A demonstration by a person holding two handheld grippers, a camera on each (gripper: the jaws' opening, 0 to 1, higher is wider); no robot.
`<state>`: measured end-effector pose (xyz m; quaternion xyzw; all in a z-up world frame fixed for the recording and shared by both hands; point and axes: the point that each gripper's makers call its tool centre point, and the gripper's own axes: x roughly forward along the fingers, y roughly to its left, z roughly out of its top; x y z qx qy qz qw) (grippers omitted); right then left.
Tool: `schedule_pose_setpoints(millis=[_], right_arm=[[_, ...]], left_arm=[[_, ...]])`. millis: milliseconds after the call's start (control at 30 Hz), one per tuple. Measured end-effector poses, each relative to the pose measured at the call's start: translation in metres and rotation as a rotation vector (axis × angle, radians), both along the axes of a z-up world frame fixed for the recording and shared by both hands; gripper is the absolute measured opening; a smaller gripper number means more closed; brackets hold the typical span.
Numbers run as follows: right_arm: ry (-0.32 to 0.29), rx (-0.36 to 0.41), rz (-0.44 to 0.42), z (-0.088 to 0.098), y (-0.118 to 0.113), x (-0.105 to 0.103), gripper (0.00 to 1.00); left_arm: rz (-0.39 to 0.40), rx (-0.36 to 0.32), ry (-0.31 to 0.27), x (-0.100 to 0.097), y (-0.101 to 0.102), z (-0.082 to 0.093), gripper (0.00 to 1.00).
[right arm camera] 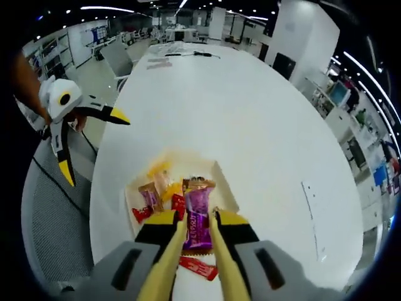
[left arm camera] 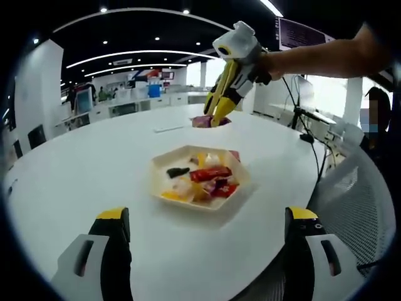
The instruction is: Place the target food into the container with the food tongs after gripping and lifting it, then release it inside without dropping or visibly crushing the food.
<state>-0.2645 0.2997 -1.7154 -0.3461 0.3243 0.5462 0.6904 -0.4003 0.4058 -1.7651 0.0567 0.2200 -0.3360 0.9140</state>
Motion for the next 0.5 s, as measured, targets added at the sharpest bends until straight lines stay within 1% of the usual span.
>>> schedule_pose_setpoints(millis=[367,500], right_arm=[[0.008,-0.026,0.073,-0.002,0.026,0.004,0.22],[0.007,-0.019,0.089,-0.001,0.034,0.006,0.22]], left_arm=[[0.011,-0.002,-0.004,0.002,0.002,0.001,1.0],[0.019,0.0,-0.003,0.002,0.004,0.001,1.0]])
